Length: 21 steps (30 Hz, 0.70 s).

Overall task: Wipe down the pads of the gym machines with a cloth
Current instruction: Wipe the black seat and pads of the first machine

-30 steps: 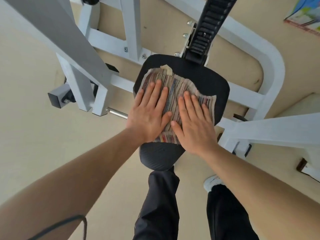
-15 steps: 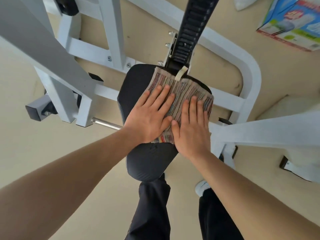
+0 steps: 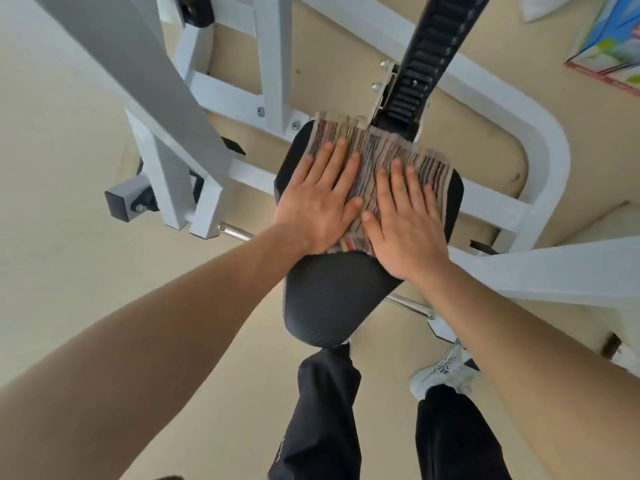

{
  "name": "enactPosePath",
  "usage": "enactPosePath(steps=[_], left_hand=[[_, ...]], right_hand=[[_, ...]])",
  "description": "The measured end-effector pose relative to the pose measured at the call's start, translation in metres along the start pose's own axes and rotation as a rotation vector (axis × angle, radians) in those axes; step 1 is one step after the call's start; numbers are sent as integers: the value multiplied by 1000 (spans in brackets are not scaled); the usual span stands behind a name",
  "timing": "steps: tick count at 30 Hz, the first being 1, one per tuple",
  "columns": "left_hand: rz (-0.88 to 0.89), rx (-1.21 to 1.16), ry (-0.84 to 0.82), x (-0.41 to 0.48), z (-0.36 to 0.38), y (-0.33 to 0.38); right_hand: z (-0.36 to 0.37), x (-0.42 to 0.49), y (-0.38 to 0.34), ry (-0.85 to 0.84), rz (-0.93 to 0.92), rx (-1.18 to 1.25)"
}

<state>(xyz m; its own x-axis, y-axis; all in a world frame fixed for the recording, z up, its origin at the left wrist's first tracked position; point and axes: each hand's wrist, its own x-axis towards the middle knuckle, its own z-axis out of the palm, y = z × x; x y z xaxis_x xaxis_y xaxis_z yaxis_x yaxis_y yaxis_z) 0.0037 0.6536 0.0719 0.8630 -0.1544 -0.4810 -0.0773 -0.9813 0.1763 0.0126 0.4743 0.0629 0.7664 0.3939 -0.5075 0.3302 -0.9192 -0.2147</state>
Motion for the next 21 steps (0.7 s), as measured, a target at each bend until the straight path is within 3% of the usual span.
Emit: enactPosePath(steps=[5, 8, 13, 21], left_hand=[[-17, -22, -73, -139, 24, 23], [-55, -24, -57, -165, 34, 31], [-51, -79, -18, -107, 24, 19], [-139, -35, 36, 32, -5, -15]], right_hand=[[18, -110, -44, -86, -224, -44], [22, -128, -48, -119, -299, -46], [10, -66, -27, -67, -345, -110], [-14, 56, -8, 25, -26, -2]])
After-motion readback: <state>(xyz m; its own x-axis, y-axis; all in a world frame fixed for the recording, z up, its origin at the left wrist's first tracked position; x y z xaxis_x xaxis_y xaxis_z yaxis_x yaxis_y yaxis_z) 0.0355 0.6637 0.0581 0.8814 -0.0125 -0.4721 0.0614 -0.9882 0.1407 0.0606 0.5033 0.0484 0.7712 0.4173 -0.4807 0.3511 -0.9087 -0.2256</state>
